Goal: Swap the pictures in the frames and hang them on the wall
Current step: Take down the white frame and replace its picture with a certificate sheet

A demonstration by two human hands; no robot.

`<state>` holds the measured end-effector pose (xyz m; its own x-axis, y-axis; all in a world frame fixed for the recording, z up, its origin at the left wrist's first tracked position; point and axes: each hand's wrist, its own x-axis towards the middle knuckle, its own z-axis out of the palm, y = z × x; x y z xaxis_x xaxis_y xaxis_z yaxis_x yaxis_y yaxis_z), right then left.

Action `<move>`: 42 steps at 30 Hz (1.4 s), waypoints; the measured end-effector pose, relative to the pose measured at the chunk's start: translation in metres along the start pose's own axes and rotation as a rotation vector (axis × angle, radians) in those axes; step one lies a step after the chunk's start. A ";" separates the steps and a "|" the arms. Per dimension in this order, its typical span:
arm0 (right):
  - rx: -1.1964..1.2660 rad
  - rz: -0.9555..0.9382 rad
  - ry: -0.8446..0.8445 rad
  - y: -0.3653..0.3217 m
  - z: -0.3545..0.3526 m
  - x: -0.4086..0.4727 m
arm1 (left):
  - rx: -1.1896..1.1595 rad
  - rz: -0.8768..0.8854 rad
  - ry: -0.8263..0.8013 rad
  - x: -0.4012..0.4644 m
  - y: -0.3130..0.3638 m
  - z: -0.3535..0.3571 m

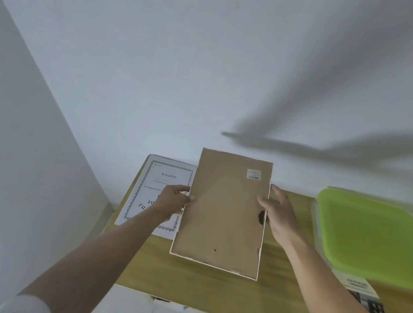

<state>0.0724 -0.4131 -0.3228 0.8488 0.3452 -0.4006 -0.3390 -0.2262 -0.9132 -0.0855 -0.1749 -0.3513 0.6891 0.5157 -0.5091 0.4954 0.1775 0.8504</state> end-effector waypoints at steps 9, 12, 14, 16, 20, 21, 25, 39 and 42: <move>-0.371 0.065 -0.085 0.072 0.012 0.017 | 0.141 -0.053 0.140 0.023 -0.028 0.016; -0.493 -0.009 -0.040 0.084 0.014 0.022 | 0.299 -0.014 0.139 0.024 -0.034 0.023; -0.560 -0.017 -0.034 0.090 0.015 0.028 | 0.436 0.006 0.123 0.024 -0.038 0.028; -0.638 -0.020 -0.048 0.099 0.015 0.035 | 0.514 0.015 0.138 0.026 -0.044 0.032; -0.651 -0.008 -0.052 0.111 0.015 0.042 | 0.562 0.040 0.177 0.030 -0.051 0.039; -0.652 -0.003 -0.040 0.112 0.016 0.042 | 0.565 0.046 0.183 0.031 -0.051 0.041; -0.684 -0.020 -0.002 0.118 0.021 0.042 | 0.600 0.046 0.202 0.038 -0.052 0.046; -0.662 0.061 0.104 0.133 0.044 0.041 | 0.920 -0.035 0.105 0.046 -0.075 0.065; -0.610 0.113 0.141 0.132 0.043 0.045 | 0.943 -0.037 0.098 0.048 -0.075 0.063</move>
<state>0.0485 -0.3885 -0.4649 0.8809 0.1747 -0.4399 -0.1724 -0.7471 -0.6420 -0.0558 -0.2164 -0.4483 0.6386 0.5986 -0.4837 0.7682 -0.5330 0.3546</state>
